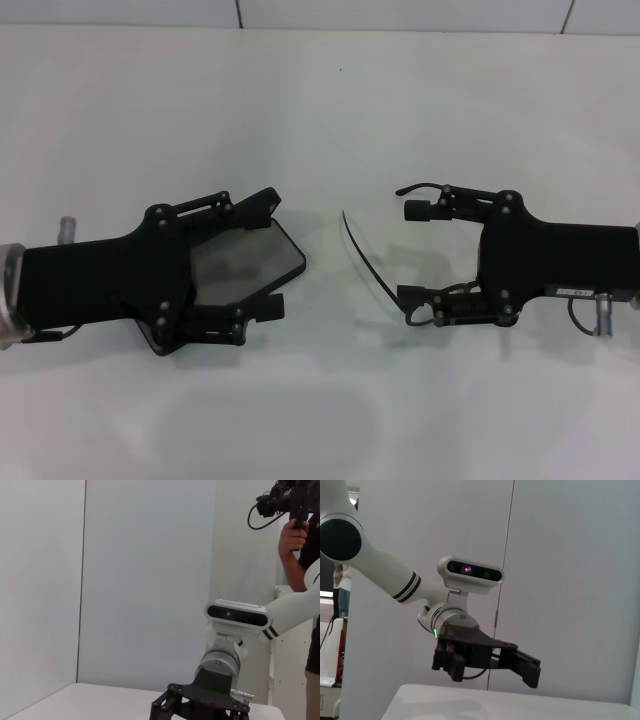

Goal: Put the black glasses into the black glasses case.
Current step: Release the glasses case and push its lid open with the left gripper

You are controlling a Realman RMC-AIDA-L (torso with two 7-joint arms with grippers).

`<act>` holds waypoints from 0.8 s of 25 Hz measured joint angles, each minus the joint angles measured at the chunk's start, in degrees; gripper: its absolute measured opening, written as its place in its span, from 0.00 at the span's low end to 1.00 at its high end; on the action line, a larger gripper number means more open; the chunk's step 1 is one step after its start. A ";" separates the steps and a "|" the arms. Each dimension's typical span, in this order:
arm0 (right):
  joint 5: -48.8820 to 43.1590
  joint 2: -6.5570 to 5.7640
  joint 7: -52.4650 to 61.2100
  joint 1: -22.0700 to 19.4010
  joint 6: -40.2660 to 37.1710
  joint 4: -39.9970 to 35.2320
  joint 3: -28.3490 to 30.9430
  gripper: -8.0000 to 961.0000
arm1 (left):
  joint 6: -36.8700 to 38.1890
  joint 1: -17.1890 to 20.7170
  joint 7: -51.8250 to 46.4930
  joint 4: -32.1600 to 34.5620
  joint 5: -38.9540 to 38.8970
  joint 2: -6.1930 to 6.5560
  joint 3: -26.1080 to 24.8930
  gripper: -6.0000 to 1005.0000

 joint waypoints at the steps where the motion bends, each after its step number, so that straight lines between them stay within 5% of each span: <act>1: 0.00 0.03 -0.03 -0.08 0.02 0.00 0.00 0.81 | 0.01 0.01 0.02 0.00 0.00 -0.01 -0.01 0.89; 13: 0.01 0.09 -0.12 -0.51 0.02 0.00 0.00 0.80 | -0.54 0.51 -1.09 0.00 0.05 -0.55 -2.39 0.85; 20: 0.14 -0.31 -0.13 -0.52 0.03 0.00 0.00 0.79 | -12.21 0.01 -19.62 8.48 10.56 -0.93 -8.68 0.84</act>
